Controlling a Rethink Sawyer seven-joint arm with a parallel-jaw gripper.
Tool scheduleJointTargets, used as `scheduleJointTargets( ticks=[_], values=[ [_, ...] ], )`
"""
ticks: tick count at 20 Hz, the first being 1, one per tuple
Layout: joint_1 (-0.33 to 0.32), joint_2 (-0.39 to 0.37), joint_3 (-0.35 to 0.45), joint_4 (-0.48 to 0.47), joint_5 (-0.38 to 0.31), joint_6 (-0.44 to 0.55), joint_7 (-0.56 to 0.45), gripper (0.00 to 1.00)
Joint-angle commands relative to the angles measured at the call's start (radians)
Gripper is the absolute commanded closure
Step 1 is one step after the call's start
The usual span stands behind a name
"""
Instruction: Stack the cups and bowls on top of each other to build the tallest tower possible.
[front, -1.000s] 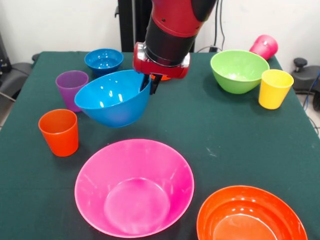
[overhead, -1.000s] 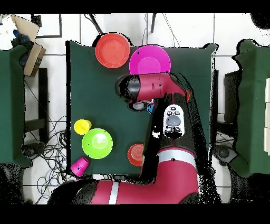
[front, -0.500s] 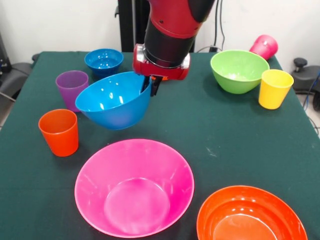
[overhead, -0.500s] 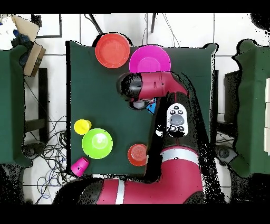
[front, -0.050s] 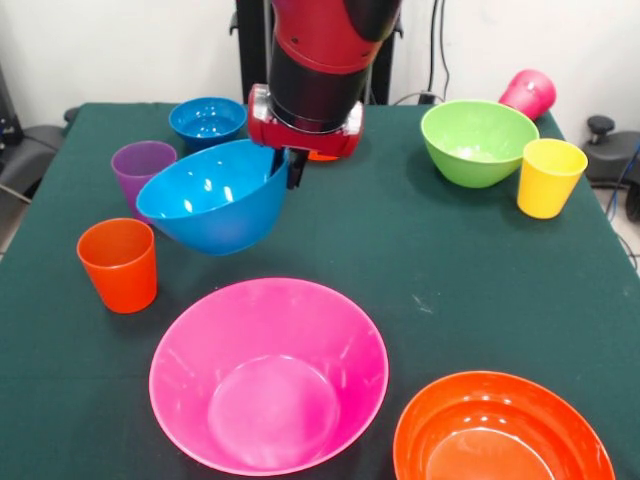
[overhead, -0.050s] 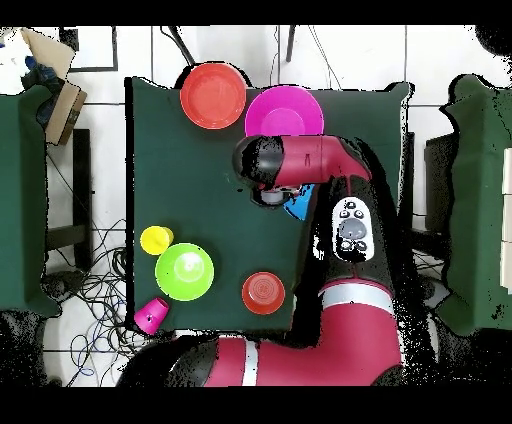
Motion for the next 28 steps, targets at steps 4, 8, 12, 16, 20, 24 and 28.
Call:
scheduleJointTargets(
  ticks=[4, 8, 12, 16, 20, 24, 28],
  values=[
    [-0.011, 0.015, 0.106, -0.012, 0.016, 0.108, -0.085, 1.00],
    [0.001, 0.003, 0.103, -0.009, 0.020, 0.131, -0.069, 1.00],
    [0.004, 0.004, 0.105, -0.018, 0.023, 0.151, -0.068, 1.00],
    [0.002, -0.001, 0.110, -0.018, 0.026, 0.167, -0.069, 1.00],
    [-0.005, -0.008, 0.120, -0.028, 0.036, 0.187, -0.074, 1.00],
    [-0.014, -0.007, 0.127, -0.036, 0.044, 0.203, -0.084, 1.00],
    [-0.022, -0.003, 0.133, -0.046, 0.051, 0.215, -0.094, 1.00]
  ],
)
